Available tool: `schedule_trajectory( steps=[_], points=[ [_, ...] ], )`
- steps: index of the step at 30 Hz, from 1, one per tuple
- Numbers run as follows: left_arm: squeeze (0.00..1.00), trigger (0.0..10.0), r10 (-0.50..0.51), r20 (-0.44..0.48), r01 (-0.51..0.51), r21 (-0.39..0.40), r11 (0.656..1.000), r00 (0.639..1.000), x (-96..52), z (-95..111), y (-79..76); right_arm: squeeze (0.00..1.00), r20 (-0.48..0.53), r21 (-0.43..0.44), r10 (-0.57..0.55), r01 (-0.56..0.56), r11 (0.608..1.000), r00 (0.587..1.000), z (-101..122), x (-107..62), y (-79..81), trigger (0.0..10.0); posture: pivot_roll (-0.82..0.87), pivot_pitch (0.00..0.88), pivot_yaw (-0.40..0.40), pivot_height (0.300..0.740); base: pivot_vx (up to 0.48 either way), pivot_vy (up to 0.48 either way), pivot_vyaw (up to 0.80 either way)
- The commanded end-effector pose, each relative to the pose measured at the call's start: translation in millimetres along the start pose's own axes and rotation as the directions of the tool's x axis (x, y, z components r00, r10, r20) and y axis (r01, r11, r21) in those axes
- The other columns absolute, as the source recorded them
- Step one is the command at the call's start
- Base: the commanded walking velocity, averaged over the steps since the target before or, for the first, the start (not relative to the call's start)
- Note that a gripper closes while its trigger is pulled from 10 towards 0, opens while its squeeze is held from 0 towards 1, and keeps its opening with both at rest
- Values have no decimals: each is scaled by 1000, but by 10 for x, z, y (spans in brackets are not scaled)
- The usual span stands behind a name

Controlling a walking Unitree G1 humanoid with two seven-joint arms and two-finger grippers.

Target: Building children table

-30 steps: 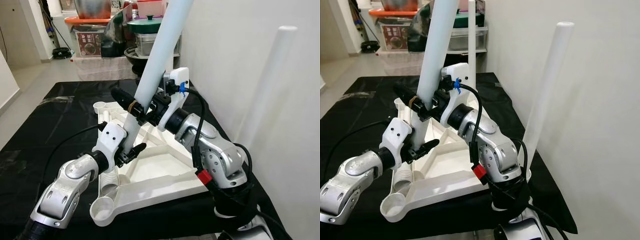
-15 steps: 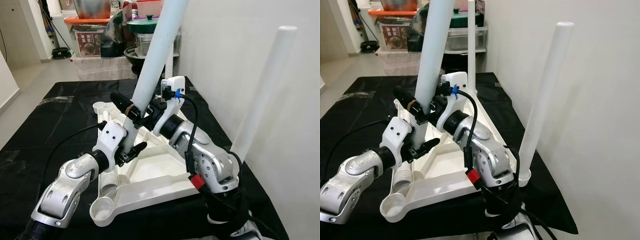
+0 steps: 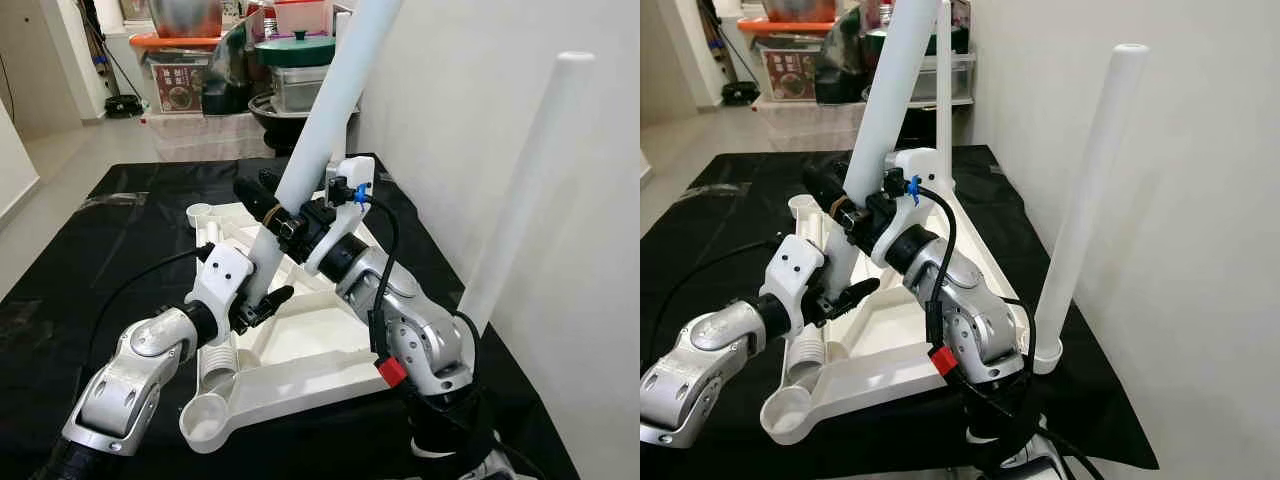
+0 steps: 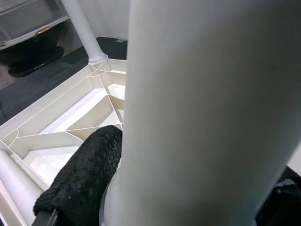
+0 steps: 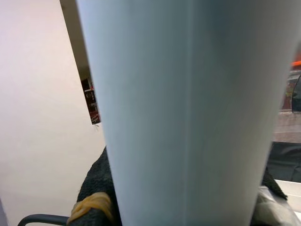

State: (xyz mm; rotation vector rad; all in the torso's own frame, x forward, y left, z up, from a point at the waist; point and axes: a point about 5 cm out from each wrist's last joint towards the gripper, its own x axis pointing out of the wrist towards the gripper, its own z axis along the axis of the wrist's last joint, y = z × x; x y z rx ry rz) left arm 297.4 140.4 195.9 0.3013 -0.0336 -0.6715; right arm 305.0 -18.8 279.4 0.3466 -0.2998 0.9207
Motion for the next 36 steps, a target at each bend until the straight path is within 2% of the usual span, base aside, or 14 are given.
schedule_trajectory(
  steps=[1, 6, 7, 15, 19, 22, 23, 24, 26, 30, 31, 33, 34, 36],
  points=[
    [0, 10000, -54, 5, 53, 20, 998, 999, 26, 5, -73, 0, 28, 4, 65, -65, 998, 998, 26, 26, 119, 0, 40, 0, 0, 740, 0, 0, 0],
    [0, 10000, -66, 19, 66, 29, 997, 998, 20, 12, -78, 0, 32, 10, 73, -73, 997, 997, 12, 21, 140, 0, 40, 0, 0, 740, 0, 0, 0],
    [1000, 10000, -56, 36, 55, 29, 998, 998, 15, 28, -58, 0, 32, 6, 70, -71, 997, 997, 9, 20, 137, 0, 40, 0, 1, 740, 0, 0, 0],
    [1000, 10000, -30, 91, 27, 38, 999, 995, -15, 97, 16, 0, 28, -52, 33, -31, 998, 999, 18, 1, 44, 0, 44, 0, 0, 740, 0, 0, 0],
    [1000, 10000, -53, 175, 51, 16, 999, 983, -35, 256, -37, 0, 12, -193, -85, 86, 977, 996, 90, -46, -273, 0, 44, 0, -2, 740, 0, 0, 0],
    [1000, 10000, -68, 169, 64, 26, 998, 983, -36, 250, -73, 0, 14, -236, -149, 148, 960, 989, 119, -58, -393, 0, 46, 0, -2, 740, 0, 0, 0],
    [1000, 10000, -65, 159, 60, 38, 997, 985, -43, 223, -85, 0, 18, -276, -219, 215, 937, 976, 147, -71, -516, 0, 46, 0, -1, 740, 0, 0, 0],
    [1000, 10000, -59, 155, 53, 42, 998, 986, -47, 211, -86, 0, 20, -294, -251, 246, 924, 968, 161, -79, -573, 0, 46, 0, -1, 740, 0, 0, 0],
    [1000, 10000, -48, 153, 42, 40, 998, 987, -54, 202, -84, 0, 27, -307, -289, 283, 909, 957, 190, -94, -652, 0, 46, 0, -1, 740, 0, 0, 0],
    [1000, 10000, -21, 153, 17, 31, 999, 988, -80, 190, -66, 0, 46, -290, -314, 314, 904, 948, 253, -119, -728, 0, 52, 0, -5, 740, 0, 0, 0],
    [196, 10000, 9, 158, -11, 11, 1000, 987, -97, 181, -48, 0, 54, -277, -314, 316, 907, 948, 278, -129, -739, 0, 53, 0, -5, 740, 0, 0, 0],
    [196, 10000, 31, 161, -31, -5, 1000, 986, -111, 176, -36, 0, 61, -270, -312, 317, 909, 948, 292, -133, -748, 0, 53, 0, -5, 740, 0, 0, 0],
    [0, 10000, 81, 159, -78, -27, 997, 984, -127, 163, -12, 0, 67, -254, -294, 302, 919, 953, 309, -141, -734, 0, 54, 0, -6, 740, 0, 0, 0],
    [0, 10000, 185, 142, -175, -76, 982, 972, -166, 125, 40, 0, 84, -238, -252, 265, 934, 964, 346, -166, -688, 0, 58, 0, -6, 740, 0, 0, 0]
  ],
)
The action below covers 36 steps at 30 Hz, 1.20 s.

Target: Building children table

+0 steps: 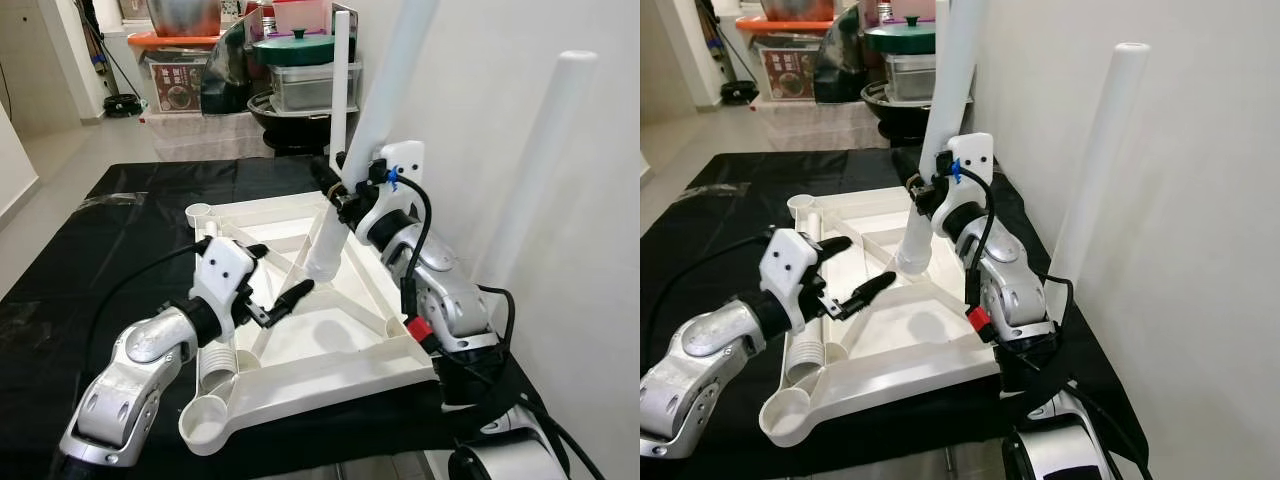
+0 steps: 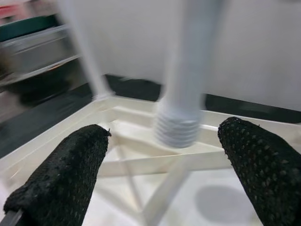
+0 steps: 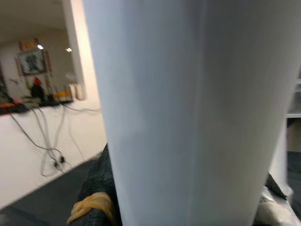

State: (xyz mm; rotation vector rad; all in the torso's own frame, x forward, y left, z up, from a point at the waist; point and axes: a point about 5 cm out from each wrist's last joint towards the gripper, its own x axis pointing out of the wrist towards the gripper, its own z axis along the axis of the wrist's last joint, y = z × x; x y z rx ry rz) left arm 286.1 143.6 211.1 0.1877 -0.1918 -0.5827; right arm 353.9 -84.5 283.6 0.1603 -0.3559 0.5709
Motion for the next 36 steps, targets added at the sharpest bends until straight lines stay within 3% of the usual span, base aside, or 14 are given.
schedule_trajectory(
  steps=[1, 3, 4, 7, 9, 11, 12, 18, 29, 36],
  points=[
    [0, 10000, 97, -23, -97, -14, 995, 995, -58, -25, 66, 0, 52, 3, 45, -45, 999, 998, 112, -16, 54, 0, 58, 0, -6, 740, 0, 0, 0],
    [0, 10000, 115, -26, -116, -22, 993, 993, -66, -32, 77, 0, 55, 1, 50, -50, 999, 997, 118, -22, 59, 0, 58, 0, -6, 740, 0, 0, 0],
    [0, 10000, 210, -28, -212, -74, 974, 977, -127, -45, 140, 0, 61, 10, 37, -38, 999, 997, 146, -52, 43, 0, 61, 0, -6, 740, 0, 0, 0],
    [0, 10000, 268, -28, -269, -110, 957, 963, -187, -48, 167, 0, 62, 17, 27, -28, 999, 998, 155, -85, 17, 0, 74, 0, -16, 740, 0, 0, 0],
    [0, 10000, 283, -16, -283, -120, 952, 959, -215, -34, 166, 0, 58, 30, 20, -21, 999, 998, 145, -104, 0, 7137, 79, 0, -20, 740, 0, 0, 0],
    [0, 10000, 286, -12, -286, -123, 950, 958, -222, -27, 161, 0, 53, 35, 17, -19, 999, 998, 136, -112, -3, 7137, 80, 0, -20, 740, 0, 0, 0],
    [0, 10000, 289, -10, -288, -118, 950, 957, -228, -23, 144, 0, 45, 45, 20, -22, 999, 999, 120, -120, 2, 10000, 83, 0, -21, 740, 0, 0, 0],
    [0, 10000, 278, -23, -279, -141, 950, 960, -210, -26, -5, 0, -2, 73, 23, -22, 997, 1000, 36, -160, 42, 10000, 84, 0, -23, 740, 0, 383, 0],
    [0, 10000, 268, -13, -267, -145, 953, 963, -191, 7, -34, 0, -92, 120, 12, -1, 993, 996, -158, -239, 157, 10000, 85, 0, -18, 740, 0, 401, 0],
    [0, 10000, 276, -2, -274, -125, 954, 961, -191, 27, -47, 0, -114, 123, -3, 17, 992, 994, -191, -260, 147, 10000, 85, 0, -18, 740, 0, 0, -639]
  ],
)
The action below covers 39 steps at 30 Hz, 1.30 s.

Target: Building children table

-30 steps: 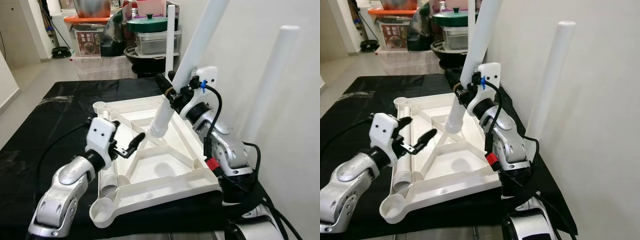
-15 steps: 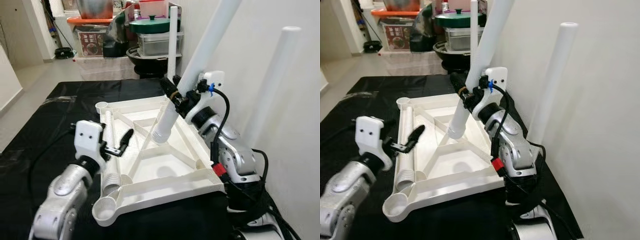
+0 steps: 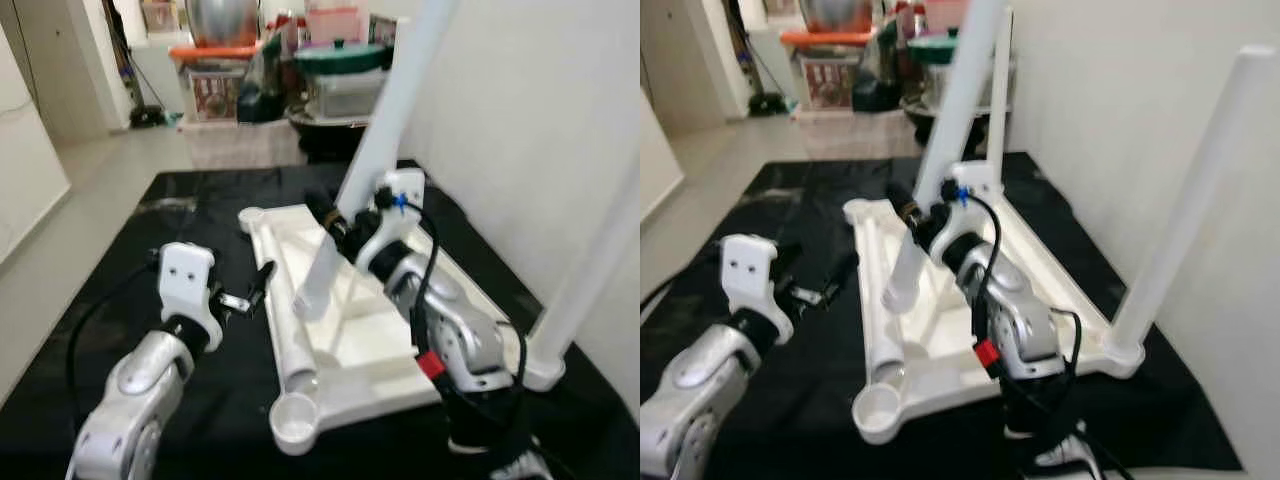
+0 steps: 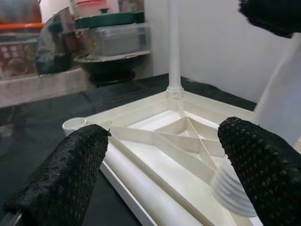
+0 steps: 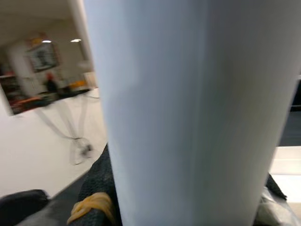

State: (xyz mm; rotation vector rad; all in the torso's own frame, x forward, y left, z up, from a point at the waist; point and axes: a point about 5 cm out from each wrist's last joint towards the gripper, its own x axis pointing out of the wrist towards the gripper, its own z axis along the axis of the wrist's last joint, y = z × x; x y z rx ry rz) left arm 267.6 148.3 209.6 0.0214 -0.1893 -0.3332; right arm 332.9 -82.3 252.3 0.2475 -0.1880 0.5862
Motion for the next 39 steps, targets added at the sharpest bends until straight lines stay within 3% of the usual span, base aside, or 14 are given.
schedule_trajectory(
  steps=[1, 4, 15, 22, 33, 39],
  points=[
    [0, 10000, 9, 4, -9, 3, 1000, 1000, -17, 2, 6, 0, 14, -11, 5, -4, 1000, 1000, 33, -1, 33, 10000, 85, 0, -18, 740, 0, 0, 0],
    [0, 10000, -3, 3, 3, -7, 1000, 1000, -37, -5, -18, 0, -7, 19, 17, -17, 1000, 1000, 9, -7, 50, 10000, 82, 0, -19, 740, 0, 0, -533],
    [0, 10000, -15, -26, 14, -38, 999, 1000, -44, -52, -48, 0, -11, -4, 9, -9, 1000, 1000, 32, -33, 50, 10000, 77, 0, -17, 740, 0, 79, -791],
    [0, 10000, -10, -17, 9, -37, 999, 1000, -42, -43, -58, 0, -26, 14, 13, -13, 1000, 1000, 20, -24, 59, 10000, 79, 0, -21, 740, 0, 438, -229],
    [0, 10000, -31, -4, 31, -43, 999, 999, -57, -35, -108, 0, -3, -22, -5, 5, 1000, 1000, 45, -29, 49, 10000, 79, 0, -19, 740, 0, 0, -73],
    [0, 10000, -34, -3, 34, -46, 998, 999, -51, -32, -119, 0, -4, -24, -10, 10, 1000, 1000, 47, -34, 39, 10000, 77, 0, -17, 740, -369, 0, 0]
  ],
)
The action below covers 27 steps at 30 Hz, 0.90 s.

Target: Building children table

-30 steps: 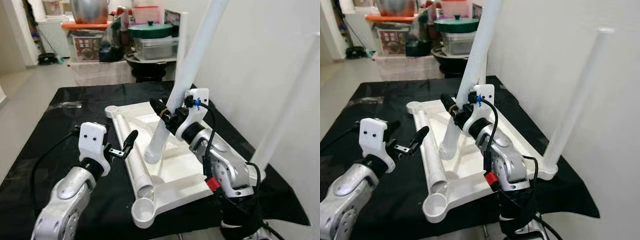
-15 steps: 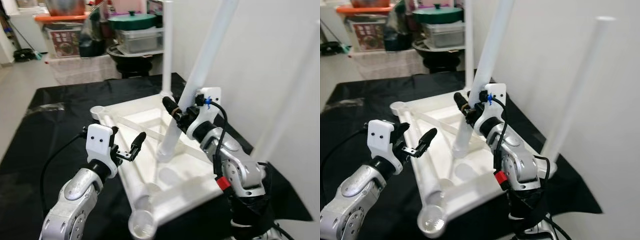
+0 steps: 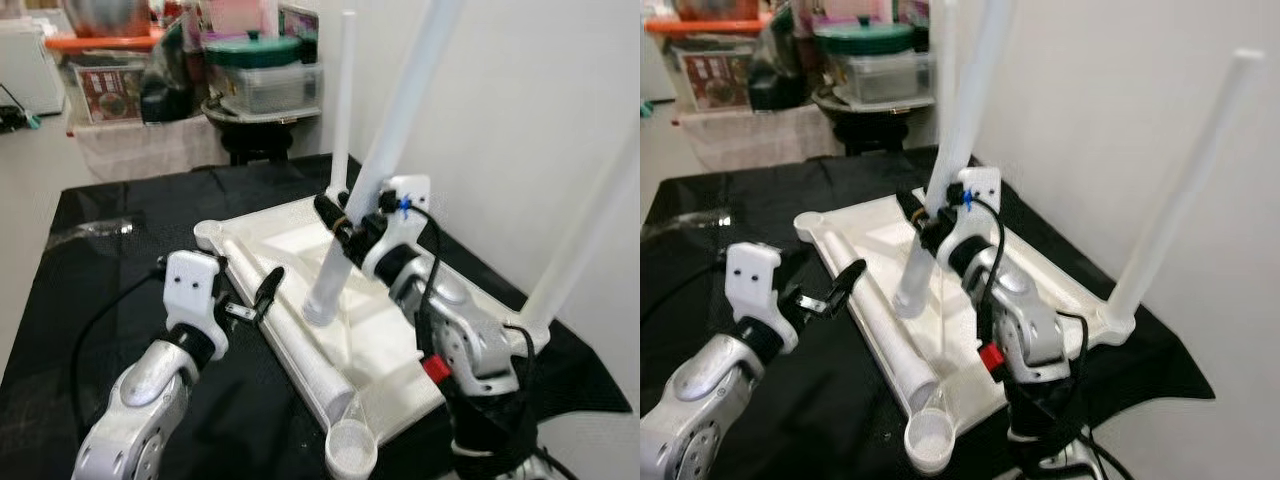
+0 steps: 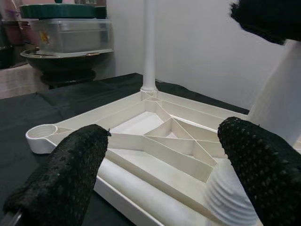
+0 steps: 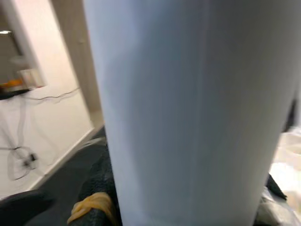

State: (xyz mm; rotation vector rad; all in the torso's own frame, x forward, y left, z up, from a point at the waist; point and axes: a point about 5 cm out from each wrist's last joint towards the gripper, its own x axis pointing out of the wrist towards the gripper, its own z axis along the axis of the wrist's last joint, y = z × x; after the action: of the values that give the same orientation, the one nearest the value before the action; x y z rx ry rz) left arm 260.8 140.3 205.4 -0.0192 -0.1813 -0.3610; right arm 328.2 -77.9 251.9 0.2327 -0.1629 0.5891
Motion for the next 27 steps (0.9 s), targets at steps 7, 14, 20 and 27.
schedule_trajectory(
  steps=[7, 14, 20, 27],
  points=[
    [0, 10000, -13, 1, 13, 2, 1000, 1000, -3, -6, -31, 0, 26, -22, -15, 16, 1000, 1000, 63, -21, -26, 10000, 76, 0, -18, 740, -190, 0, 0],
    [0, 10000, 33, -46, -30, 64, 998, 998, 25, -86, 29, 0, 25, -29, -22, 23, 999, 999, 53, -35, -29, 10000, 67, 0, -13, 740, 0, -48, 0],
    [0, 10000, 32, -52, -28, 63, 998, 998, 32, -98, 30, 0, 23, -57, -29, 30, 998, 999, 46, -52, -40, 10000, 64, 0, -10, 740, 0, -470, 0],
    [0, 10000, 54, -64, -51, 48, 998, 996, 7, -134, 80, 0, 55, -53, -84, 87, 995, 995, 126, -64, -156, 10000, 65, 0, -10, 740, 0, -237, 0]
  ],
)
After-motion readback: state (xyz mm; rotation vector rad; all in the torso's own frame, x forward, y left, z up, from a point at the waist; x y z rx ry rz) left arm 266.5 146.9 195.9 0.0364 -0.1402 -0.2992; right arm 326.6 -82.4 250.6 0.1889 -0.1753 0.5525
